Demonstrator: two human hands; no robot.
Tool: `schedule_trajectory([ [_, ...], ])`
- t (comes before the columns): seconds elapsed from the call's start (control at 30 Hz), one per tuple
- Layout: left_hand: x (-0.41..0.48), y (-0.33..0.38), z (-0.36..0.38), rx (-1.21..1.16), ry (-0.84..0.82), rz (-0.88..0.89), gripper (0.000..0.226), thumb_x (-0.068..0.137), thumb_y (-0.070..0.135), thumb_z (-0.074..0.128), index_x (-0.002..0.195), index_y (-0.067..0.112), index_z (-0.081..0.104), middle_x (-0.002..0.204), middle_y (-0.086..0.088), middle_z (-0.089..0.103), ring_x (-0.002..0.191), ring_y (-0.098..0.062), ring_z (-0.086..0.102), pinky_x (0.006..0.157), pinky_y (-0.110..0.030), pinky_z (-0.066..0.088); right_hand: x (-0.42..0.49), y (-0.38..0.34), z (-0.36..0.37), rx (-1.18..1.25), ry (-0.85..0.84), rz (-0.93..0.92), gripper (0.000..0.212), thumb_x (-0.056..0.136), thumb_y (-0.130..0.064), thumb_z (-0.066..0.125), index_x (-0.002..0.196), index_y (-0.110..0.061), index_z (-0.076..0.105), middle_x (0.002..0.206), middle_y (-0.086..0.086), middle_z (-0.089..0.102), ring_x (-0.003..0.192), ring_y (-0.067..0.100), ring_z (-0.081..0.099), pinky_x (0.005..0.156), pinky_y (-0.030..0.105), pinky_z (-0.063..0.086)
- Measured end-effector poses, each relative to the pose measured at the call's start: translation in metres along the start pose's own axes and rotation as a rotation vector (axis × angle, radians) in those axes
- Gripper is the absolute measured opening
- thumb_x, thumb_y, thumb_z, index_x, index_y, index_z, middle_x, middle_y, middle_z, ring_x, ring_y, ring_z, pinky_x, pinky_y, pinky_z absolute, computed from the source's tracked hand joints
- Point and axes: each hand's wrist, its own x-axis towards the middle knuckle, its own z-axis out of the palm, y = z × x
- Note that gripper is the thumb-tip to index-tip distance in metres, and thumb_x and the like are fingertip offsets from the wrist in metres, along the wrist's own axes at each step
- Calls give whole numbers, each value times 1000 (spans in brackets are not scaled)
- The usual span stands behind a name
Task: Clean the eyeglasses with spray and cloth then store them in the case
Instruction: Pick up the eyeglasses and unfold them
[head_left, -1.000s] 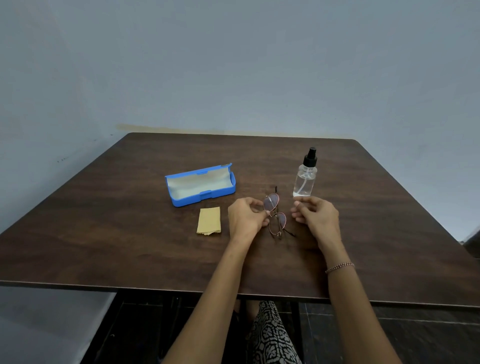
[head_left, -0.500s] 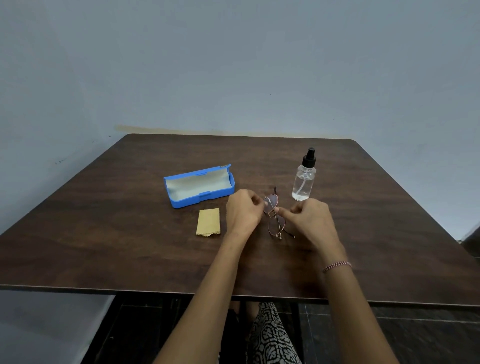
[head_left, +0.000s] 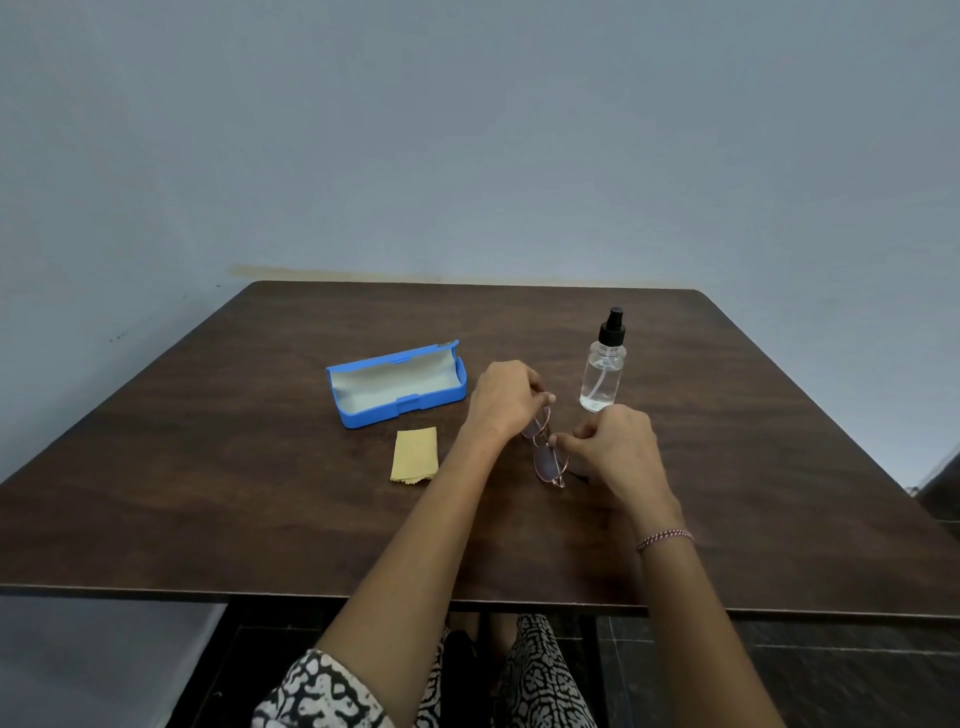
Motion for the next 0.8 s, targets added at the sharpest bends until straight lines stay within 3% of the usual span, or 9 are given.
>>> schedule_trajectory([
  [0.07,0,-1,0,-23,5,-30,19,84,29,68,94,13,73,89,-3,72,75,-11,66,75,-28,54,1,2,1,6,12,-8,45,78,-30,73,44,-13,48,44,-1,40,53,13,41,50,25,27],
  [0.17,-1,-6,0,-41,57,-52,19,83,28,70,90,10,74,86,-3,72,76,-11,64,73,-25,52,2,5,3,0,45,-33,34,80,-29,71,58,-6,63,51,3,52,63,18,51,61,26,32],
  [0.27,-4,-11,-4,-92,131,-82,19,84,27,69,89,10,74,82,-3,71,77,-11,62,68,-22,45,5,5,4,-58,101,-84,23,81,-33,70,70,-13,69,74,6,67,80,23,61,63,26,37],
  [0.37,-6,-20,-8,-180,198,-128,19,84,29,69,87,12,74,76,1,67,77,-12,61,70,-23,44,4,6,4,-206,219,-229,19,84,-35,67,81,-16,72,84,1,66,86,21,59,66,29,41],
  [0.43,-7,-26,-8,-302,227,-186,18,83,29,70,87,12,74,78,0,70,78,-13,65,74,-25,50,3,11,5,-221,331,-347,18,83,-33,68,82,-15,72,83,-2,64,84,20,56,64,31,40],
  [0.53,-12,-33,-5,-601,292,-258,12,82,22,72,81,10,68,76,-4,70,75,-18,70,77,-34,58,4,23,5,-154,421,-408,14,80,-30,71,75,-16,71,78,-6,61,77,14,56,51,21,33],
  [0.63,-20,-30,-1,-828,208,-281,10,84,10,69,91,5,63,79,-6,68,72,-16,69,71,-28,59,7,36,0,-125,472,-466,13,78,-26,74,71,-16,68,74,-7,58,67,12,58,47,14,30],
  [0.73,-24,-23,0,-1053,62,-317,14,91,3,54,102,5,62,87,-12,69,76,-17,69,70,-24,59,11,47,-7,-127,486,-537,11,80,-23,72,75,-14,69,74,-3,59,64,15,61,48,29,48],
  [0.8,-25,-19,-2,-1159,12,-349,20,95,5,46,103,3,64,91,-17,69,76,-18,70,70,-23,59,14,53,-12,-133,498,-580,8,81,-19,72,78,-12,70,75,-1,60,66,17,62,52,32,51],
])
